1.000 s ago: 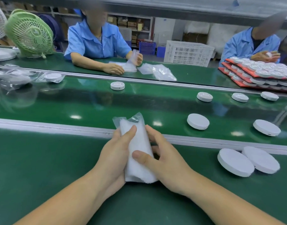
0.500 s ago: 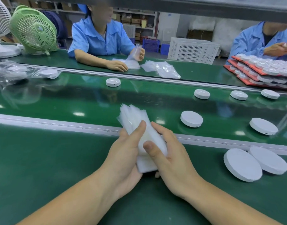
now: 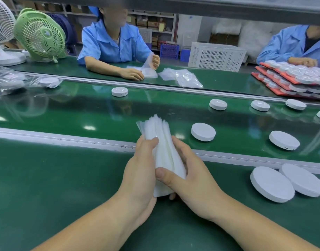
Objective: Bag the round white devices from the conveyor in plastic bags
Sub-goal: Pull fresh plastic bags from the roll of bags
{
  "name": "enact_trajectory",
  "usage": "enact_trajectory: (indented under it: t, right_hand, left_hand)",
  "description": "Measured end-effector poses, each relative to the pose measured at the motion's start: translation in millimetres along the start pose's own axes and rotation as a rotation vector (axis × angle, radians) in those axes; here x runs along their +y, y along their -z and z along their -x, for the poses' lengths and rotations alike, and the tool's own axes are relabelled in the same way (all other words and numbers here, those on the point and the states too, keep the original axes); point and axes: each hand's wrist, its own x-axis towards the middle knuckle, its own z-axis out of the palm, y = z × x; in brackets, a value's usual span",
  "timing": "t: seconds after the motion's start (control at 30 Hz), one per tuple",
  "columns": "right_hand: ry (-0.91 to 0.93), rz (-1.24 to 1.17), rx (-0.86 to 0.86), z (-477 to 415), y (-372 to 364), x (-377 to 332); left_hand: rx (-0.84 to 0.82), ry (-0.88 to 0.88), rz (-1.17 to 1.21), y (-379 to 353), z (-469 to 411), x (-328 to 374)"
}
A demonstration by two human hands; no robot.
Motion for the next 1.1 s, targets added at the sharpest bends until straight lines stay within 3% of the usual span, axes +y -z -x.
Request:
enact_trajectory:
  t: [0.3,0.5,0.63,0.8,1.1]
  right_hand:
    - [0.047,-0.168,-0.072,-1,2,-1]
    - [0.023,-0.205,0.033,-2,8,7]
    - [-0.040,-0.383,0.046,-4,12,3]
    - [0.041,-0.189,0.052,3,2,0]
    - [-0.195,-0.404,0.109,-3,8,-11]
  left_hand:
    - [-0.018,0.015,0.073,-2,-1,3]
    - [0.036,0.050,0.092,0,-3,4]
    - [0.065,0.076,0.152,6,-8,2]
    - [-0.044,0.111,0.144,10,-9,2]
    - [-0.069,0.175,0.295,23,-19,-6]
